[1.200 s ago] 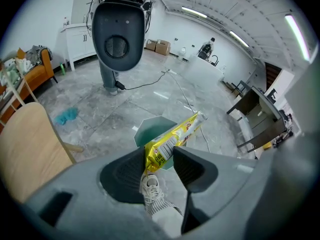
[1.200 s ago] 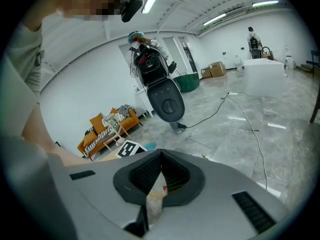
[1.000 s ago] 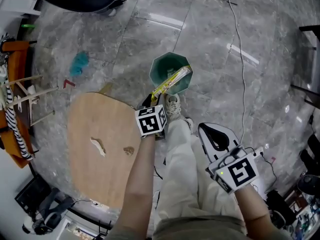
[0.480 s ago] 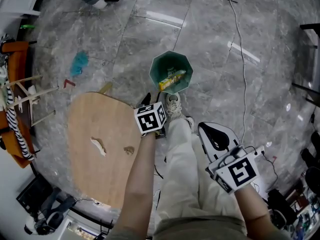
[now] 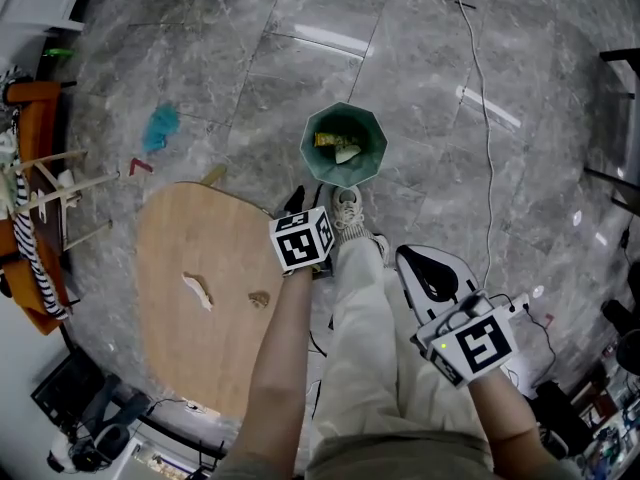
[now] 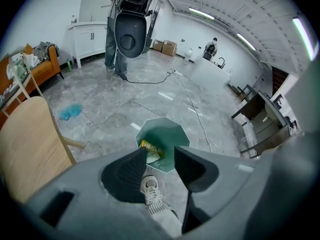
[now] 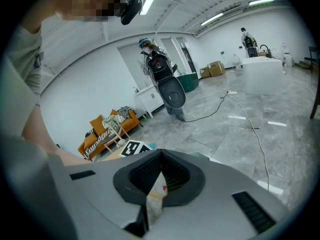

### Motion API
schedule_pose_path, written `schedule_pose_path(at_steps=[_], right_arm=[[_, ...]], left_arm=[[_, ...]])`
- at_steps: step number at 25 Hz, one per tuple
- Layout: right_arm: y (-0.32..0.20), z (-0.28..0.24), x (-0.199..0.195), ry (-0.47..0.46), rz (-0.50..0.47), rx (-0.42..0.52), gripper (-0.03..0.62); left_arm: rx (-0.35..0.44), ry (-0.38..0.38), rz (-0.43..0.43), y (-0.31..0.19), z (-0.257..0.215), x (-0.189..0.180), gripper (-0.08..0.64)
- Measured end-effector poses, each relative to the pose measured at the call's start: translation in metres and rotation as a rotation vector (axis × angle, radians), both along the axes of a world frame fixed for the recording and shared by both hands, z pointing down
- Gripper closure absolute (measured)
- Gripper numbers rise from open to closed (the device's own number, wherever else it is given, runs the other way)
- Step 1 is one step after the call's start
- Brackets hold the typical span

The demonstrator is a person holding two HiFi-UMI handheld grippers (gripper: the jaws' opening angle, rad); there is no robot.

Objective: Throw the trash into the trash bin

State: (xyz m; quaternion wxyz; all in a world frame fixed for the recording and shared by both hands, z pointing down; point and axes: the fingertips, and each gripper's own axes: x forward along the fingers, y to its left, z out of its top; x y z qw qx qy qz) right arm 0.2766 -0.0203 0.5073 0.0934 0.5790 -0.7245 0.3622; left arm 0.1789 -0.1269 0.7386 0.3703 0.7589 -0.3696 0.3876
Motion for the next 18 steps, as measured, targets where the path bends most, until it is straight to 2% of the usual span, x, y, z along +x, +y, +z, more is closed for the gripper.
schedule_pose_path(at_steps=[7,18], right_arm=[[0.003,-0.005,-0.006,0.004,-0.010,0.012,0.584],[0.007,-0.014,-0.011,0.012,-0.044,0.035,0.584]], left_arm=[[0.029,0.031,-0.028,0.000,-0.016,-0.003,0.493],[0.069,0.066,-0.029,0.004,-0.041,-0.002,0.549]])
